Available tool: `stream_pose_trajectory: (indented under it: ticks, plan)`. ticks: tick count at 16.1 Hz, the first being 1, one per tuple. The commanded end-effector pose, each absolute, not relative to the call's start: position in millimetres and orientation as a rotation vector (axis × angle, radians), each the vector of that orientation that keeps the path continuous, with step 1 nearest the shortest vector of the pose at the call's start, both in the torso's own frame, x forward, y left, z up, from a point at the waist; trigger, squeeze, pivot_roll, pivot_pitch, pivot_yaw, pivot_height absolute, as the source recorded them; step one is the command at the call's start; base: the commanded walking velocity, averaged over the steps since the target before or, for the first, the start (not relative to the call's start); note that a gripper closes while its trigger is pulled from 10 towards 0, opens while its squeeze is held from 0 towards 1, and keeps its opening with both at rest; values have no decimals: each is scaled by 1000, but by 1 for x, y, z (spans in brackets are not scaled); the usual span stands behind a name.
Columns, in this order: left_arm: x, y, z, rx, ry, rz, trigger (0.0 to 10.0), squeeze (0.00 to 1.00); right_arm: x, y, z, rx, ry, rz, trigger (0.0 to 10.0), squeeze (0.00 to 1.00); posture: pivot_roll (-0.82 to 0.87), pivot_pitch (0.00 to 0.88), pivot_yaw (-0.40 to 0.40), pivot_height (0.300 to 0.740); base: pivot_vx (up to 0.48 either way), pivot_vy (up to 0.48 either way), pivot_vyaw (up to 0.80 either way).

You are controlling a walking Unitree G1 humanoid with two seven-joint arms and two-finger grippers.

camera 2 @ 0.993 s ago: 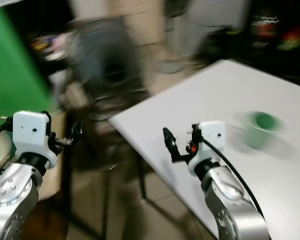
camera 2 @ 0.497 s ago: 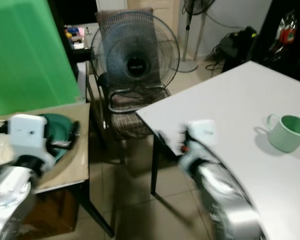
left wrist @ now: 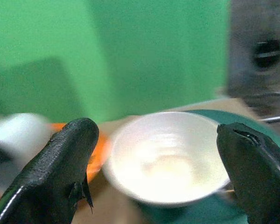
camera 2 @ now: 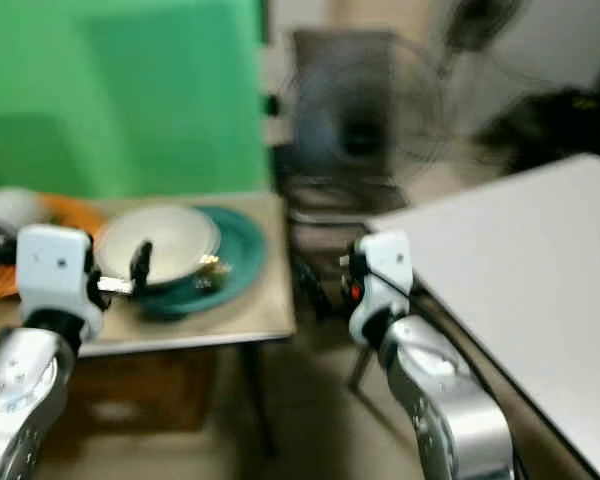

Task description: Setting the table

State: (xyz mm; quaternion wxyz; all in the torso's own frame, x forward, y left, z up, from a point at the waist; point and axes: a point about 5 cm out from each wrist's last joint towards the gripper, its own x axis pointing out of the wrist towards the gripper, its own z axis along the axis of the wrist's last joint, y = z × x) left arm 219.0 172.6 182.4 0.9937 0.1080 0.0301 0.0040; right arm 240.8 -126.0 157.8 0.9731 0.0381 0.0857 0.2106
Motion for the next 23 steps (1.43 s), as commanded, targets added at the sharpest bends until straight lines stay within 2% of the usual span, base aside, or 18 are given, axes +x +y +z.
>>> stream_pose_trajectory:
  ticks: [1, 2, 3, 4, 5, 7, 8, 11, 14, 21, 23]
  plan:
    - [219, 171, 183, 209, 59, 8, 10000, 1000, 242, -129, 156, 79, 177, 415, 10000, 1000, 16, 0, 60, 740, 0, -262, 800]
    - [218, 172, 183, 180, 58, 14, 10000, 918, 244, -130, 155, 84, 182, 404, 10000, 1000, 17, 0, 58, 740, 0, 0, 800]
    - [217, 172, 183, 178, 59, 14, 10000, 510, 245, -131, 154, 85, 183, 394, 10000, 1000, 18, 0, 57, 740, 0, 0, 631]
    - [217, 172, 182, 182, 62, 11, 10000, 416, 246, -132, 153, 97, 186, 379, 10000, 1000, 20, 0, 56, 740, 0, 0, 0]
    - [218, 172, 182, 186, 66, 10, 10000, 424, 247, -133, 153, 105, 190, 371, 10000, 988, 20, 0, 56, 740, 0, 0, 0]
    - [218, 172, 181, 210, 60, -2, 10000, 427, 249, -133, 152, 108, 195, 365, 10000, 196, 17, 0, 54, 740, 0, 0, 0]
    - [218, 171, 181, 209, 54, -8, 10000, 431, 249, -133, 152, 105, 195, 368, 10000, 0, 17, 0, 52, 740, 0, 0, 0]
    - [216, 170, 179, 195, 68, -56, 10000, 431, 250, -132, 151, 117, 211, 374, 10000, 0, 17, 0, 48, 740, 275, 0, 0]
    - [211, 168, 173, 194, 96, -126, 10000, 431, 251, -131, 149, 115, 220, 369, 10000, 0, 20, 0, 44, 740, 290, 0, -800]
    - [209, 173, 171, 205, 103, -144, 10000, 435, 251, -132, 145, 129, 216, 359, 10000, 0, 18, 0, 50, 740, 324, 0, 0]
    - [209, 172, 171, 203, 97, -146, 10000, 435, 252, -127, 140, 84, 222, 391, 10000, 0, 7, 0, 56, 740, 337, 0, 400]
